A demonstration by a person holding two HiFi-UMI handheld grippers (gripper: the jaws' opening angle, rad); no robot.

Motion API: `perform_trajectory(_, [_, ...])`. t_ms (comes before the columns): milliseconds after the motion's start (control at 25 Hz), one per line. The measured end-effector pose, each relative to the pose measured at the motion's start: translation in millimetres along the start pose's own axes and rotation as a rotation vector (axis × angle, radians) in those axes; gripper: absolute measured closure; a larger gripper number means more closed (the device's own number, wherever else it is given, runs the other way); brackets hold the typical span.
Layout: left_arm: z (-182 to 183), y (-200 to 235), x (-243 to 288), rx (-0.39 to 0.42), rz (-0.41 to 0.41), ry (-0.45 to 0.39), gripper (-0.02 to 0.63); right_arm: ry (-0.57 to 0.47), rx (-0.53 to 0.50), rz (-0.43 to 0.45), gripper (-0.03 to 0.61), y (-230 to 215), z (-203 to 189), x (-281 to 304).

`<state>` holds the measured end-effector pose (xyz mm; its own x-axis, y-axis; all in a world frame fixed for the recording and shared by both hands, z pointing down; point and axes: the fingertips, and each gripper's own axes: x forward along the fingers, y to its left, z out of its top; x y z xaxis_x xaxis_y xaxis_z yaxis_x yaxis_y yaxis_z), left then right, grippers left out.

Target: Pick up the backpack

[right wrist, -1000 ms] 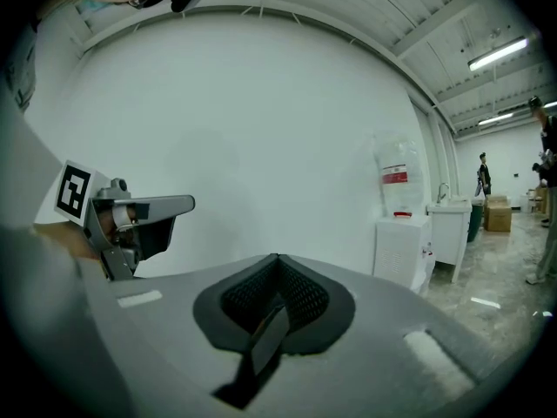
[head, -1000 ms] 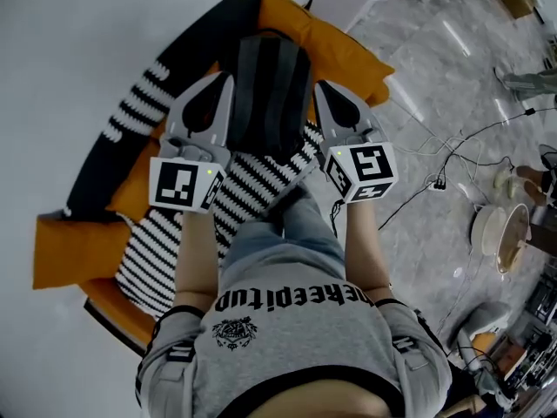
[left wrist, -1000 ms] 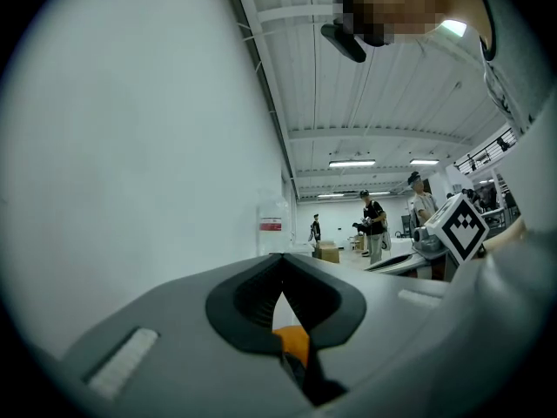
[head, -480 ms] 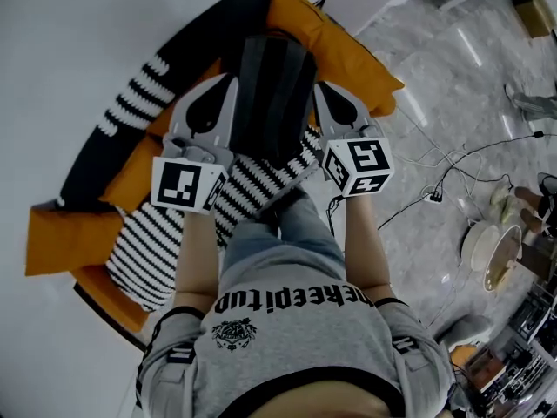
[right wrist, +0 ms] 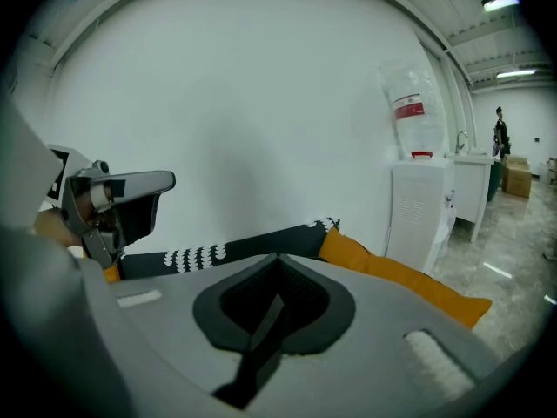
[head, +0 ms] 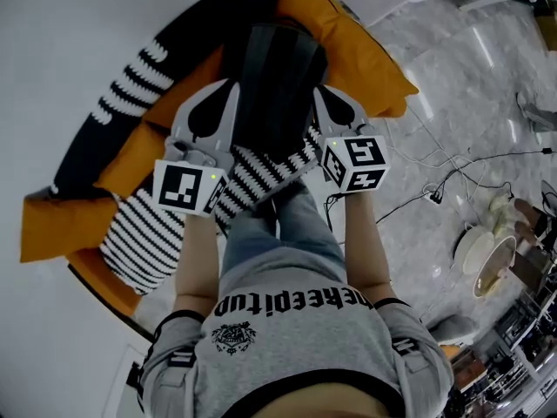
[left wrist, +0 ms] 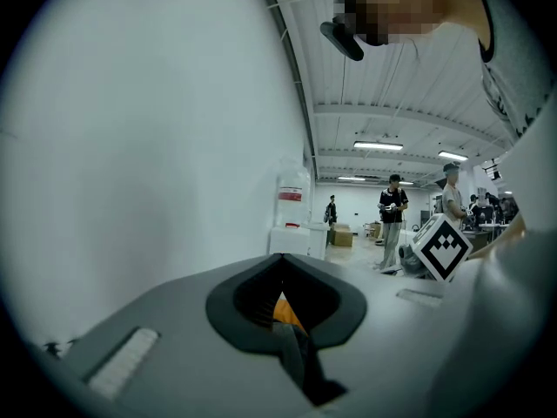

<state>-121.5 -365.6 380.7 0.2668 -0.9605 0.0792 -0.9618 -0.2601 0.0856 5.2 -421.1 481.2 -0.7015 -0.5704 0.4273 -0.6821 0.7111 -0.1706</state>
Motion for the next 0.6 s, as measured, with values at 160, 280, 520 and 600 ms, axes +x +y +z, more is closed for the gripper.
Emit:
perform_trajectory(160, [-14,0,5,-0.012,0.009,0.022,0.598,0.038,0.020,0.011,0.574,-11,-17,13])
perform_trajectory(280, [-22,0,9,-0.019,0.012,0.037,0.598,0.070,0.045,0.024,0.574,-19,-29,24])
perform_trajectory(520, [-33,-5,15,-0.023,0.030,0.053,0.598,0.139,0.106,0.041,0.552,-33,-60,40])
perform_trajectory(600, [-39,-6,13,-0.030,0.039,0.056,0.598,0.164,0.128,0.045,0.544,-36,-74,44])
